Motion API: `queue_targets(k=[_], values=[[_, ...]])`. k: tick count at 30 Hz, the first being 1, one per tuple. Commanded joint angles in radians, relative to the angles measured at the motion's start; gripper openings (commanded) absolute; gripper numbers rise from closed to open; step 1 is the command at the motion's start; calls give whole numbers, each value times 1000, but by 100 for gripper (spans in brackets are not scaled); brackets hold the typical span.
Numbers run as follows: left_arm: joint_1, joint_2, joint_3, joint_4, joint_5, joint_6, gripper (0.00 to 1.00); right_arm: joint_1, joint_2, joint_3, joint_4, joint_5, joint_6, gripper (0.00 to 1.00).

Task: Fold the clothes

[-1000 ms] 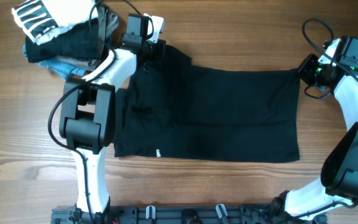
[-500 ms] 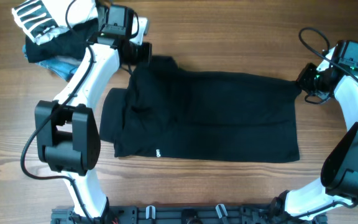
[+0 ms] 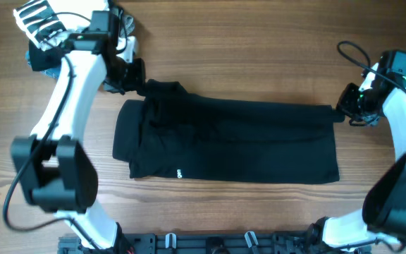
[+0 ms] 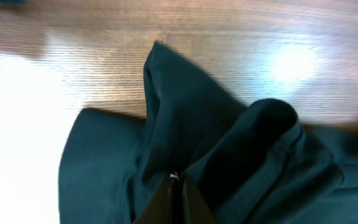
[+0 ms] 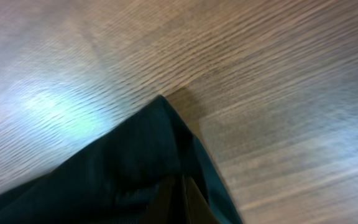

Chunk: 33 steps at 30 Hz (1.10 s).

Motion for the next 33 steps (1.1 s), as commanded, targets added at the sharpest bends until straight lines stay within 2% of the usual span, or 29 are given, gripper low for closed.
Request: queue_targets(k=[1, 5, 10, 17, 22, 24, 25, 26, 27, 28, 29, 33], values=[[16, -103, 7, -43, 19, -13, 4, 1, -92, 35, -55, 35, -25, 4], [16, -106, 6, -164, 19, -13, 4, 1, -94, 32, -140, 101, -25, 4], [16, -105, -4, -327, -11, -14, 4, 1, -92, 31, -152, 122, -23, 6], [14, -105, -175, -296, -10, -14, 4, 1, -44, -28, -137, 122, -26, 14], [14, -104, -245, -287, -10, -14, 7, 1, -34, -51, -151, 196, -13, 8], [14, -104, -258, -284, -6, -14, 9, 1, -34, -51, -154, 216, 16, 8], [14, -104, -259, -284, -5, -14, 20, 1, -34, -51, -151, 182, 25, 18], [14, -104, -259, -283, 2, -14, 36, 1, -32, -51, -146, 108, -7, 29], [14, -104, -259, -283, 4, -14, 42, 2, -30, -52, -141, 32, -58, 38], [14, -104, -259, -280, 4, -14, 46, 2, -24, -57, -134, -24, -78, 47], [14, -104, -259, -270, 4, -14, 46, 2, -11, -69, -131, -63, -78, 50], [14, -104, -259, -213, 21, -14, 47, 2, 42, -153, -107, -170, -126, 59]])
